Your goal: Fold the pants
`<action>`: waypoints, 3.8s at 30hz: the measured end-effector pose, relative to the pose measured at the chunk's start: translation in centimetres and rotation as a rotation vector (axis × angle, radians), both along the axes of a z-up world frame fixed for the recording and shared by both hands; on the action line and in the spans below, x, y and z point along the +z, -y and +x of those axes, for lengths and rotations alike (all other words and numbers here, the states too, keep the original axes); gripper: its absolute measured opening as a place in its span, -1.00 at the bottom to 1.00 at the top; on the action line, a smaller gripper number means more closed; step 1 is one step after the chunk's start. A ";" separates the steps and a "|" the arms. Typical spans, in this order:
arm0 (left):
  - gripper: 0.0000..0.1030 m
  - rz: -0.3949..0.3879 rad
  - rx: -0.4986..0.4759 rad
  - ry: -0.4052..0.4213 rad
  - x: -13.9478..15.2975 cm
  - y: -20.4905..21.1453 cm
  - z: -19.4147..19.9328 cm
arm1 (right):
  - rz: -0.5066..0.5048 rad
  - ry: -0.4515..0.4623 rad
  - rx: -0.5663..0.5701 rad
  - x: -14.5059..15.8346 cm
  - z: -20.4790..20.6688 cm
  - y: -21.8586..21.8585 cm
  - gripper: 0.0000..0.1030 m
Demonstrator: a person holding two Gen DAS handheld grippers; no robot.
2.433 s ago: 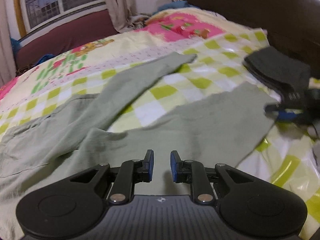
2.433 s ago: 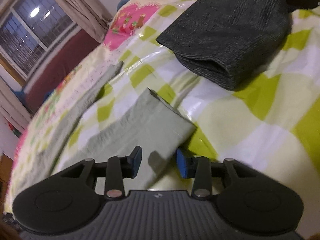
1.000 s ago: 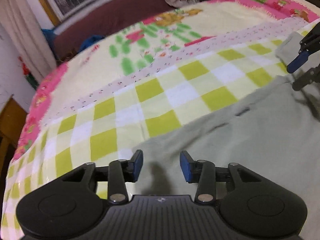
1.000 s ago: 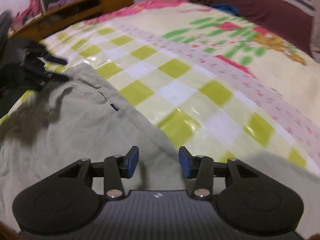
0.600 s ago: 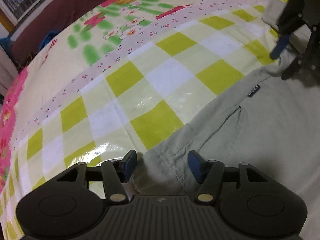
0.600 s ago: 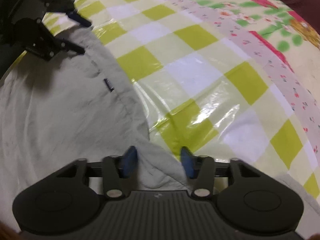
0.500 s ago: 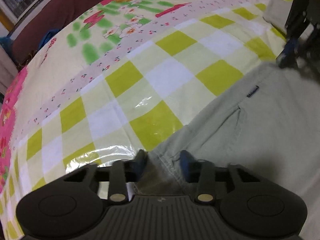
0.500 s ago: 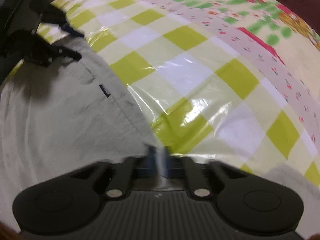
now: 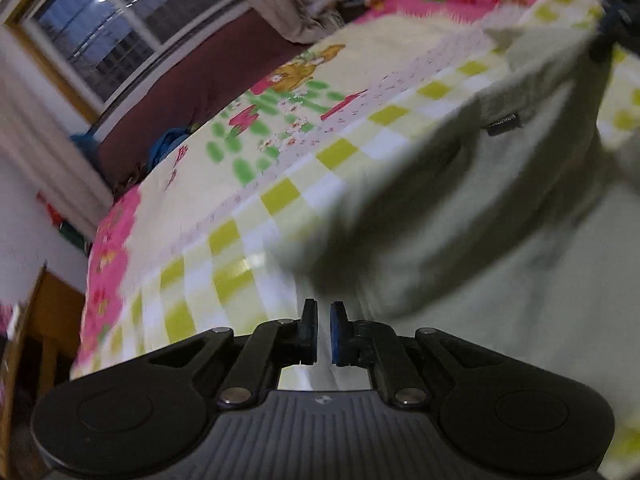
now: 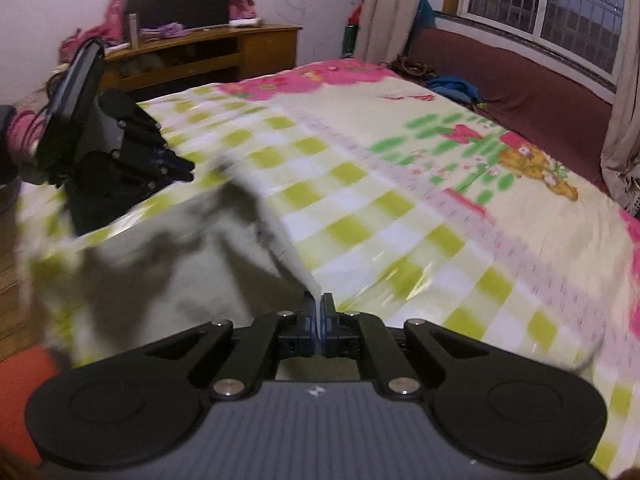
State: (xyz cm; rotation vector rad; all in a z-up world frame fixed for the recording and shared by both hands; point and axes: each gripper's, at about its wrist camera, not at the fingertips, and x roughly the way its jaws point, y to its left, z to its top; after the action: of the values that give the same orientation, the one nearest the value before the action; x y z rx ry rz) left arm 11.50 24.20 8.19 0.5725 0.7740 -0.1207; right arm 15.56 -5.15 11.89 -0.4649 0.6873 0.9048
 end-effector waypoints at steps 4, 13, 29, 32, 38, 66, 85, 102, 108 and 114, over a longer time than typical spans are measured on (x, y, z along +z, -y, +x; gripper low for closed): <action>-0.55 -0.071 0.045 -0.017 -2.8 1.1 -7.2 | -0.085 -0.140 0.006 -6.8 -7.2 0.2 -0.96; -0.44 -0.251 0.121 -0.059 -6.3 2.6 -10.3 | -0.137 -0.180 -0.079 -9.2 -7.6 -2.0 -0.63; -0.39 -0.342 0.179 -0.062 -9.4 1.3 -10.0 | 0.259 -0.412 -0.325 -14.9 12.6 -12.1 0.06; -0.39 -0.366 0.176 -0.060 -9.5 1.0 -9.7 | 0.297 -0.510 -0.309 -14.9 12.4 -12.5 -0.85; -0.38 -0.390 0.189 -0.013 -9.3 0.5 -8.6 | 0.355 -0.377 -0.350 -9.6 14.3 -12.6 -0.87; -0.16 -0.491 0.469 0.087 -9.3 -6.7 -15.6 | 0.206 0.008 -0.058 -10.6 -4.4 -25.6 -0.85; 0.07 -0.506 0.310 0.243 -4.5 -2.8 -12.9 | 0.080 0.013 -0.234 -10.0 -5.4 -11.7 0.09; 0.09 -0.288 0.227 0.013 -8.2 5.7 -6.2 | 0.396 -0.215 -1.021 -13.1 11.6 11.7 0.11; 0.09 -0.302 0.144 -0.021 -8.4 9.1 -5.0 | 0.502 -0.282 -1.044 -15.0 14.4 13.0 -0.03; 0.12 -0.249 0.108 -0.042 -9.4 11.2 -4.4 | 0.708 -0.414 -1.050 -15.3 14.6 16.3 -0.90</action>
State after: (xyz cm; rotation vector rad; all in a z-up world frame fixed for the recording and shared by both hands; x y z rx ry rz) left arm 7.09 12.96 -1.20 0.2922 0.8146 -0.1276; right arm 30.16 -21.44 -3.38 0.7042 0.7923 0.1752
